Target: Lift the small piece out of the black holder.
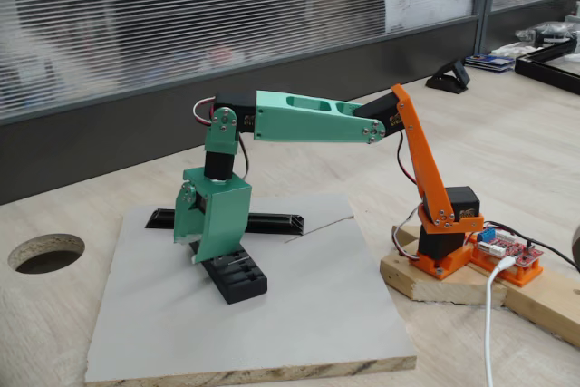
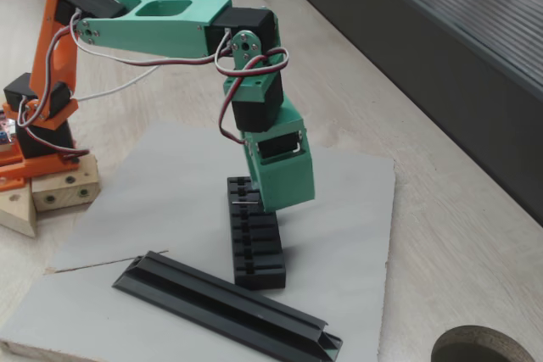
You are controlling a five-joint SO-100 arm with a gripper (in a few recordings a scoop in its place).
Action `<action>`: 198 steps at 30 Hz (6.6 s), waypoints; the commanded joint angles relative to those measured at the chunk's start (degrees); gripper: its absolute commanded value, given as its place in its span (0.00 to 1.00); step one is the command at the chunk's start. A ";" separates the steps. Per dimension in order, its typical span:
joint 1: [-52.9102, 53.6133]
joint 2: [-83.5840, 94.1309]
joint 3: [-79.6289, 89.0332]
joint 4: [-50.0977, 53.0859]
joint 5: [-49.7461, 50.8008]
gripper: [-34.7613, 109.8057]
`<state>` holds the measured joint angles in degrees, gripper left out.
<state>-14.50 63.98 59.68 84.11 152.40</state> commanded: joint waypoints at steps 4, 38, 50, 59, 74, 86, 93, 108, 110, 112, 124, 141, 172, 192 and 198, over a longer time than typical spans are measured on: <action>-0.97 1.85 0.00 -0.53 0.79 0.51; -2.55 -1.41 -0.62 -0.62 0.53 0.41; -2.37 -0.35 0.00 -0.62 0.18 0.27; -2.37 0.18 -0.70 -0.53 0.18 0.27; -2.37 12.83 -0.62 -0.53 0.18 0.27; -2.37 32.78 -0.62 -1.32 0.26 0.27; -2.37 45.18 -0.62 -0.70 0.18 0.27; -2.29 50.71 2.20 2.99 0.26 0.27; -2.29 51.50 4.83 5.10 0.18 0.27; -2.29 51.77 7.03 6.06 0.18 0.27; -2.37 51.68 7.73 5.89 0.18 0.27; -2.37 51.68 7.73 6.06 0.18 0.27; -2.37 51.59 7.73 6.06 0.53 0.27; -2.37 51.59 7.82 6.06 0.62 0.27; -2.37 51.59 7.82 6.06 0.53 0.27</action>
<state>-16.35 113.38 66.97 89.74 152.40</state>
